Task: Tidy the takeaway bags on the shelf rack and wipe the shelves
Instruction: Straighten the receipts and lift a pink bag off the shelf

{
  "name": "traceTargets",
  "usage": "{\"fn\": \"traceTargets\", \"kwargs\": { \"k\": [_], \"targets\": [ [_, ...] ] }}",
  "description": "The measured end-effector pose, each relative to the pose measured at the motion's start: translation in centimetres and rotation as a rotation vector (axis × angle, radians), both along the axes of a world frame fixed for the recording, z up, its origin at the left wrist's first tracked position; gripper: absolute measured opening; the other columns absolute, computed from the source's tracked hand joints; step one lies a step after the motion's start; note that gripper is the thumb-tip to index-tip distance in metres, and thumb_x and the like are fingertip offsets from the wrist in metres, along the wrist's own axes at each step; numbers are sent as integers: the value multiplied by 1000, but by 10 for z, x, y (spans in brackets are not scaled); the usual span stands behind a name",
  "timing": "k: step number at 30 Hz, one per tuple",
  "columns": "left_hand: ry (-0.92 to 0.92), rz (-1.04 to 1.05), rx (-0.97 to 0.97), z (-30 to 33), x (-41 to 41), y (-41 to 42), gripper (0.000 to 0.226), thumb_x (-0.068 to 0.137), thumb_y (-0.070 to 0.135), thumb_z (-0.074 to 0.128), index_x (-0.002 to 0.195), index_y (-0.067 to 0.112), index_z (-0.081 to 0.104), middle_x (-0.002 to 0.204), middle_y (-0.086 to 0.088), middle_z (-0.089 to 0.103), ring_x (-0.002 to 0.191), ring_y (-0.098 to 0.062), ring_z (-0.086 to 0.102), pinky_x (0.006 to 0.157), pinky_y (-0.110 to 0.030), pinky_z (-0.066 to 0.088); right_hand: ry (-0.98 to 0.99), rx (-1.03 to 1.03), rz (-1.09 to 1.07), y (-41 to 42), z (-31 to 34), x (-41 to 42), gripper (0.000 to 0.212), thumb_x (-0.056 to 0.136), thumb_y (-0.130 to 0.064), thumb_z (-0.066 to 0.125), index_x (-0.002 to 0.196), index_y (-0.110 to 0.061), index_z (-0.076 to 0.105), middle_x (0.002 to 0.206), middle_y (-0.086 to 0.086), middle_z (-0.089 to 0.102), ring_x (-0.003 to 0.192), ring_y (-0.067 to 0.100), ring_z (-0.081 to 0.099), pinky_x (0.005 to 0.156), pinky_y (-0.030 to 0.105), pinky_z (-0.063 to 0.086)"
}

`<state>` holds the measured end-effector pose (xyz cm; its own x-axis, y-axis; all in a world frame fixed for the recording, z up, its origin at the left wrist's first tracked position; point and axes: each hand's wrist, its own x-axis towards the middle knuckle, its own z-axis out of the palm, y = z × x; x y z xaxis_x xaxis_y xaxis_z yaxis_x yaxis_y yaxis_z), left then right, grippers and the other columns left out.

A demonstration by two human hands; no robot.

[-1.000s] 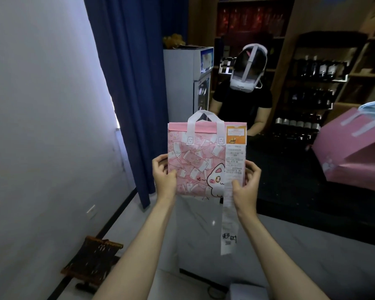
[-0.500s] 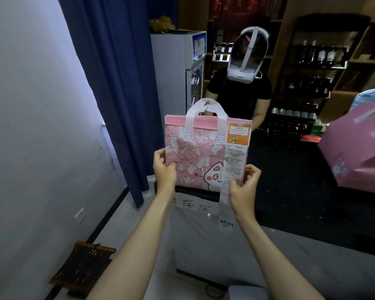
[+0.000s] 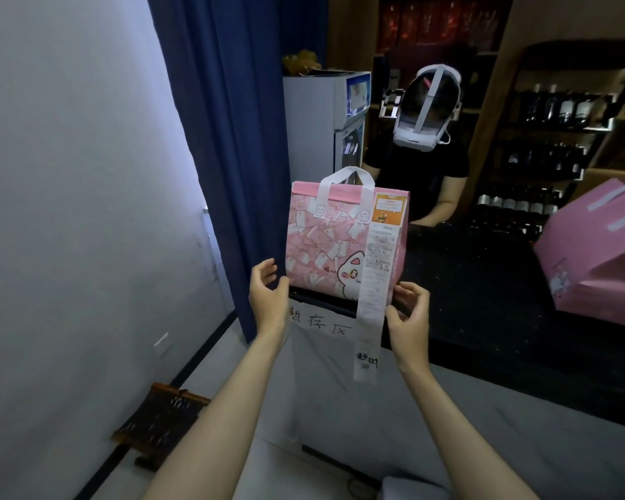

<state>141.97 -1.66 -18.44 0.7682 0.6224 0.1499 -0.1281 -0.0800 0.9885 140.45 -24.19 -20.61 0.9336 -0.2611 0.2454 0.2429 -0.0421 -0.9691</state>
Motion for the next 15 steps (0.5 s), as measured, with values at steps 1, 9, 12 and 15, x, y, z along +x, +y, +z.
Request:
{"fn": "traceTargets", "kwargs": {
  "k": [1, 9, 12, 15],
  "targets": [
    [-3, 9, 12, -1, -15, -2, 38, 92, 5, 65, 124, 25, 62, 118, 7, 67, 110, -9, 62, 92, -23, 50, 5, -3, 11, -3, 1, -10, 43, 91, -3, 69, 124, -24, 53, 120, -8, 64, 113, 3, 62, 96, 27, 53],
    [26, 64, 138, -16, -161, -27, 22, 95, 7, 65, 112, 21, 67, 105, 8, 70, 99, -2, 64, 79, -11, 47, 10, -101, 225, -15, -15, -105, 35, 92, 0, 63, 119, -23, 57, 119, -4, 63, 111, 7, 61, 93, 22, 52],
    [70, 110, 142, -24, -223, -32, 19, 96, 8, 64, 111, 19, 67, 106, 7, 70, 99, -4, 64, 71, -5, 48, 20, -150, 340, -11, -24, -151, 34, 94, 0, 61, 120, -21, 58, 119, -3, 62, 111, 8, 61, 93, 24, 51],
    [115, 157, 148, -31, -282, -27, 12, 96, 16, 66, 107, 21, 68, 102, 7, 71, 98, -9, 66, 78, -22, 57, 59, -170, 459, 2, -33, -191, 31, 95, -3, 60, 118, -24, 58, 118, -4, 62, 108, 7, 61, 88, 21, 49]
  ]
}}
